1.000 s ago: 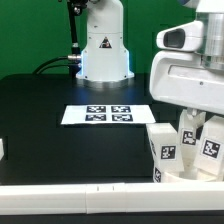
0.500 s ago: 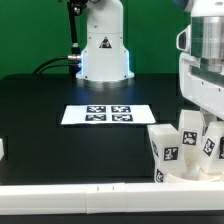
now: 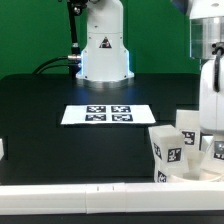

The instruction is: Assemble stool

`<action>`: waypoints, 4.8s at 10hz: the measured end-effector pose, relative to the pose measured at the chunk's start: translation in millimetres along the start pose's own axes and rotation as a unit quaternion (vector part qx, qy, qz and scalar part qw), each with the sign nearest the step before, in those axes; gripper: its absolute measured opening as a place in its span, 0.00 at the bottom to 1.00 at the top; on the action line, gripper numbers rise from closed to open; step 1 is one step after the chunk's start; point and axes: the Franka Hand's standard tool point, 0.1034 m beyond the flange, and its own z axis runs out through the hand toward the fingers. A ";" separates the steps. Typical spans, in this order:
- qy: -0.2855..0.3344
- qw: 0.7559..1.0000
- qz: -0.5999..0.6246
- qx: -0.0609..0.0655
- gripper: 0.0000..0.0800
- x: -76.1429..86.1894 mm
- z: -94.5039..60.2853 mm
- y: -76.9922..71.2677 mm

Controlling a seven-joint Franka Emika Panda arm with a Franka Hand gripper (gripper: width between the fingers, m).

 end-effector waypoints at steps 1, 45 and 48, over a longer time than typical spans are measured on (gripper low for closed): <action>-0.004 1.000 -0.004 0.007 0.42 -0.1 -0.3 1.0; 0.038 0.820 -0.571 -0.007 0.41 16.1 -19.7 -18.4; 0.027 0.930 -0.365 -0.012 0.41 19.6 -19.4 -15.5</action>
Offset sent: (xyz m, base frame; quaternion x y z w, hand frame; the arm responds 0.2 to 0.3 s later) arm 0.0000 0.0000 0.0000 0.0000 0.0000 0.0000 1.0000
